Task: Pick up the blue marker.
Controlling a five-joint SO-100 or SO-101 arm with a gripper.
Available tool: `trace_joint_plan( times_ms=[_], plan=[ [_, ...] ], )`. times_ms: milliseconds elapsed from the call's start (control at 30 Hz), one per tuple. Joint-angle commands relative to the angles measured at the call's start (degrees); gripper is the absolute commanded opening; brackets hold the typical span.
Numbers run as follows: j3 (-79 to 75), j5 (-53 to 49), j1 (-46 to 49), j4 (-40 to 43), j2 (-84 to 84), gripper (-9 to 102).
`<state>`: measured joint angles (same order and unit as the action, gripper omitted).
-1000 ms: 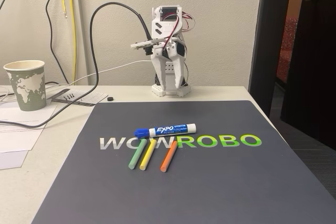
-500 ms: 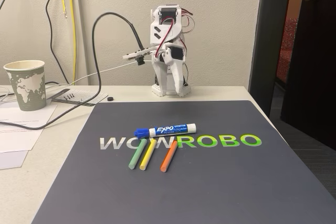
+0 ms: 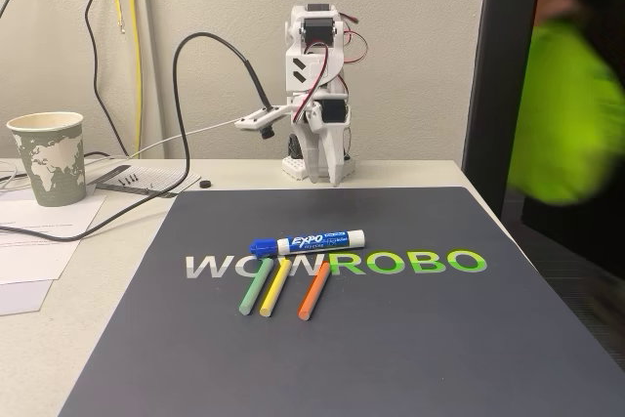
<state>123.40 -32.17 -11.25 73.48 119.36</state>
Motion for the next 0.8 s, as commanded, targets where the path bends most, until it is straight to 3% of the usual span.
trace_joint_plan(
  times_ms=[0, 467, 767],
  plan=[
    [-2.90, 3.52, 0.35, 1.14, -0.44, 24],
    [-10.28, 13.01, -2.29, 1.93, -3.78, 20],
    [-11.07, 21.45, -4.13, -5.71, -6.86, 16]
  ],
)
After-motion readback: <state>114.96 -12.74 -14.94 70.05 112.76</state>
